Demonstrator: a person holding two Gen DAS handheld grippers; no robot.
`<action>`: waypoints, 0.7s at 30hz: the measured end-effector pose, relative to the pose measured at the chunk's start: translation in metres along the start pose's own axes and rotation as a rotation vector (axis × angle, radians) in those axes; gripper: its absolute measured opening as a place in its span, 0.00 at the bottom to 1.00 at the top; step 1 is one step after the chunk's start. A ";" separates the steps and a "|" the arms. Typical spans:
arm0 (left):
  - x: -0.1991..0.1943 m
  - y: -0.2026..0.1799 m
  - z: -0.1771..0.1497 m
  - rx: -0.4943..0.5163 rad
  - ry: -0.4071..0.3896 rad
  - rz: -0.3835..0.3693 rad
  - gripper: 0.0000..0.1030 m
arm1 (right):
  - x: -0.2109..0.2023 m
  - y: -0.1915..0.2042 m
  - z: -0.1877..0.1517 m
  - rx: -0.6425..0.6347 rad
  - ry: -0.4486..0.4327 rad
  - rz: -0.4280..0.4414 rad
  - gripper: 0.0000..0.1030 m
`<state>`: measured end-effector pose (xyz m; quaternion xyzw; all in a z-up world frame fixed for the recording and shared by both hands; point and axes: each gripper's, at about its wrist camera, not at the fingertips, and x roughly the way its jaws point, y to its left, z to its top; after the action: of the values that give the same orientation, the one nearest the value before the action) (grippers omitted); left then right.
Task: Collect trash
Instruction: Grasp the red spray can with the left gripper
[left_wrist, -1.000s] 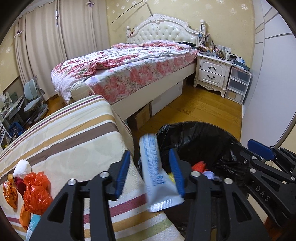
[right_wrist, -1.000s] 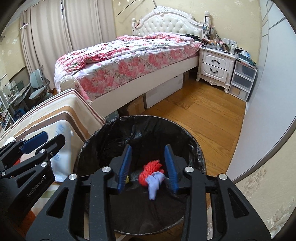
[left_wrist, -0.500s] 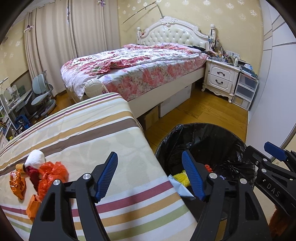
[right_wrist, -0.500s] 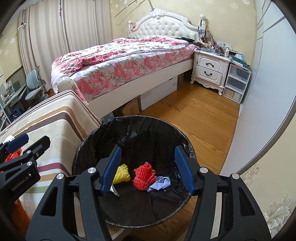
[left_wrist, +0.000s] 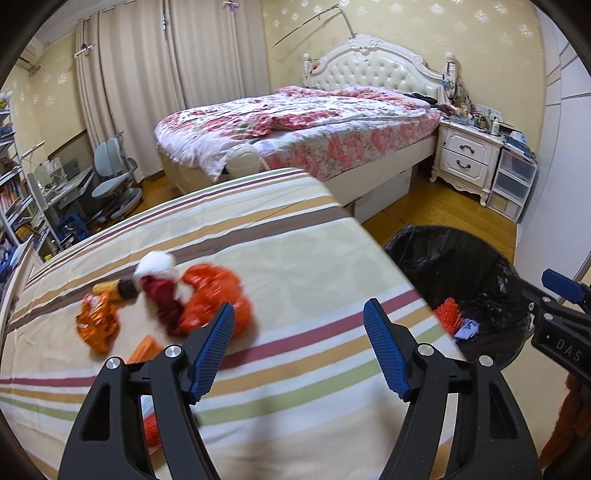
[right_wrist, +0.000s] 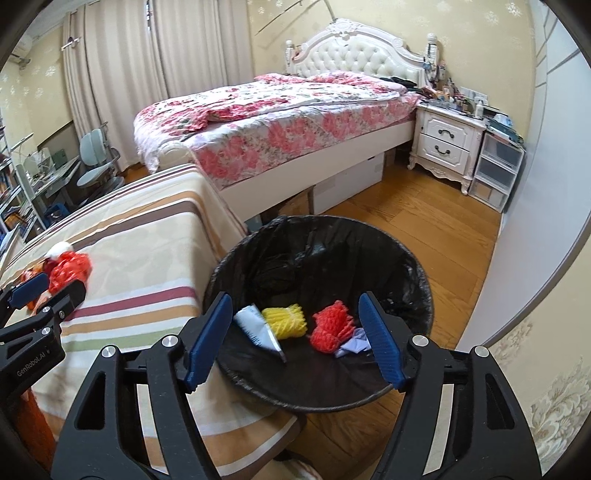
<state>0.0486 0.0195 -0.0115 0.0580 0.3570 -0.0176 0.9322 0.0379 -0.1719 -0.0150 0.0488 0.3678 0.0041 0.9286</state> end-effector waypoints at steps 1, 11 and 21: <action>-0.003 0.005 -0.003 -0.004 0.002 0.008 0.68 | -0.002 0.005 -0.002 -0.007 0.000 0.010 0.67; -0.023 0.057 -0.036 -0.069 0.020 0.097 0.68 | -0.014 0.061 -0.025 -0.097 0.024 0.107 0.68; -0.025 0.078 -0.063 -0.083 0.052 0.123 0.68 | -0.016 0.090 -0.040 -0.142 0.050 0.158 0.68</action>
<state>-0.0060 0.1045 -0.0337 0.0414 0.3774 0.0562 0.9234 0.0017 -0.0798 -0.0248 0.0117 0.3848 0.1048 0.9170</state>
